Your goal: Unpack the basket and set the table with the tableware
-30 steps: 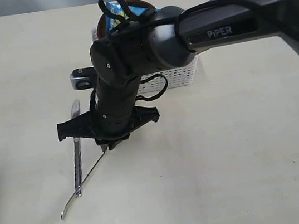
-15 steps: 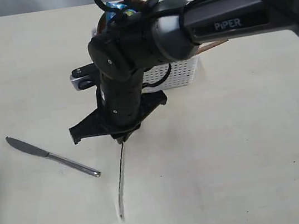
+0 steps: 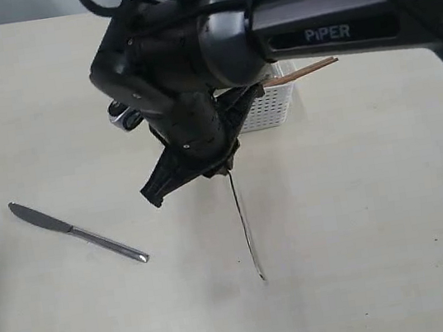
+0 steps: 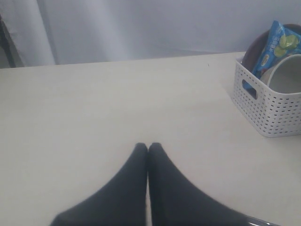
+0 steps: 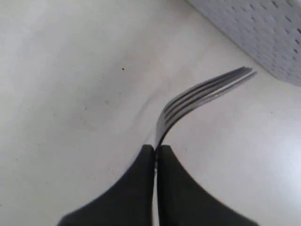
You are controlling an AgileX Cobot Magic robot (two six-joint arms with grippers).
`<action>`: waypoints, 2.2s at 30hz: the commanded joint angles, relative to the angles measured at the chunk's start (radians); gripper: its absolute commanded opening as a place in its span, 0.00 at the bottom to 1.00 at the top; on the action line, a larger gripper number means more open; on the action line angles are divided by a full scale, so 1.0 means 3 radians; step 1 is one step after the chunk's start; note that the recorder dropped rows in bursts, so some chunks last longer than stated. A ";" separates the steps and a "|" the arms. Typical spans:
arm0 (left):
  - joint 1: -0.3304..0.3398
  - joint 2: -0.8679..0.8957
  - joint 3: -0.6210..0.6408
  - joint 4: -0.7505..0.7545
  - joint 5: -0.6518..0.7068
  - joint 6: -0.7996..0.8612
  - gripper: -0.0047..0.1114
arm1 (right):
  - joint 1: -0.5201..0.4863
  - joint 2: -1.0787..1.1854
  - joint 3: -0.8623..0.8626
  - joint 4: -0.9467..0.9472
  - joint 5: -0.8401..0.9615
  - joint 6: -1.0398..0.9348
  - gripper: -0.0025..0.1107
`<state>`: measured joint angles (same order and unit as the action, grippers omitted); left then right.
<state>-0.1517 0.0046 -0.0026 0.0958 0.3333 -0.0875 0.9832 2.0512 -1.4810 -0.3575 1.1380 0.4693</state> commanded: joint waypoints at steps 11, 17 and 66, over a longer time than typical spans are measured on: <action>0.0009 -0.0015 0.0009 0.0015 -0.0024 0.0007 0.04 | 0.0071 0.0351 -0.0100 0.0026 -0.0054 0.0241 0.06; 0.0009 -0.0015 0.0009 0.0015 -0.0024 0.0007 0.04 | 0.0071 0.0351 -0.0228 0.0055 -0.0018 0.0204 0.43; 0.0009 -0.0015 0.0009 0.0015 -0.0024 0.0007 0.04 | -0.0252 0.0210 0.0369 0.1819 -0.1257 -0.0031 0.02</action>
<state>-0.1517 0.0046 -0.0026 0.0958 0.3333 -0.0875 0.9092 2.1095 -1.3756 0.1263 0.8438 0.4326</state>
